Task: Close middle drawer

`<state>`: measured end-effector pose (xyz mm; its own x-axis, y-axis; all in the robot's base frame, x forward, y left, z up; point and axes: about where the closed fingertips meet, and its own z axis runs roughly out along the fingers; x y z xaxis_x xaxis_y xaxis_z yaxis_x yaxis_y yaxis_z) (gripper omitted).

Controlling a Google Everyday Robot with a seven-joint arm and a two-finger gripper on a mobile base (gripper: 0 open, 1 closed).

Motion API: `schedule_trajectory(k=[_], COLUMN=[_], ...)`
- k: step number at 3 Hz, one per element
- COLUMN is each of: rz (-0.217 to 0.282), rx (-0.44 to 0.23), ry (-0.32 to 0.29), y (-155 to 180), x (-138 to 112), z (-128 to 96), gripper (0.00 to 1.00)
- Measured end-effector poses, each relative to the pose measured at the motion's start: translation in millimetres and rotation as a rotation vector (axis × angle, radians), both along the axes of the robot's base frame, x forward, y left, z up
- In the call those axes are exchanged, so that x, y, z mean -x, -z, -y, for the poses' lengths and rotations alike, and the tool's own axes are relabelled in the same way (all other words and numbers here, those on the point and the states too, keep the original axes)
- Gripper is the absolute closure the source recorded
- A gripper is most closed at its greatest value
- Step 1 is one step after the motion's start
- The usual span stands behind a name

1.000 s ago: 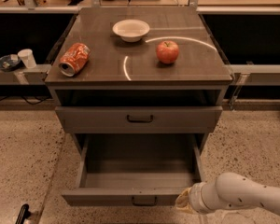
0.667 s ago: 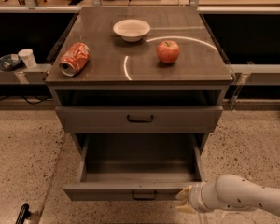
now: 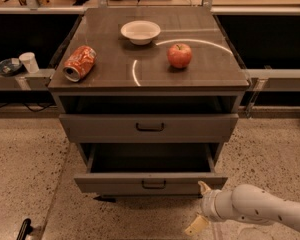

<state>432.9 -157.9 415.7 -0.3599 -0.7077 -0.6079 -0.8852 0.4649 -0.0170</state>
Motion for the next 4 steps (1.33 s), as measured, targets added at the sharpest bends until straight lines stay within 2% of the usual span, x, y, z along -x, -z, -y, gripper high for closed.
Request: schedule_trajectory(k=[1, 2, 3, 4], rz=[0.000, -0.024, -0.008, 0.039], rx=[0.000, -0.008, 0.018, 0.053], ry=[0.000, -0.023, -0.101, -0.178], y=[0.0, -3.8, 2.8, 11.4], x=[0.1, 5.0, -5.5, -23.9], z=[0.0, -3.0, -6.3, -13.1], gripper=[0.00, 0.00, 0.19, 0.42])
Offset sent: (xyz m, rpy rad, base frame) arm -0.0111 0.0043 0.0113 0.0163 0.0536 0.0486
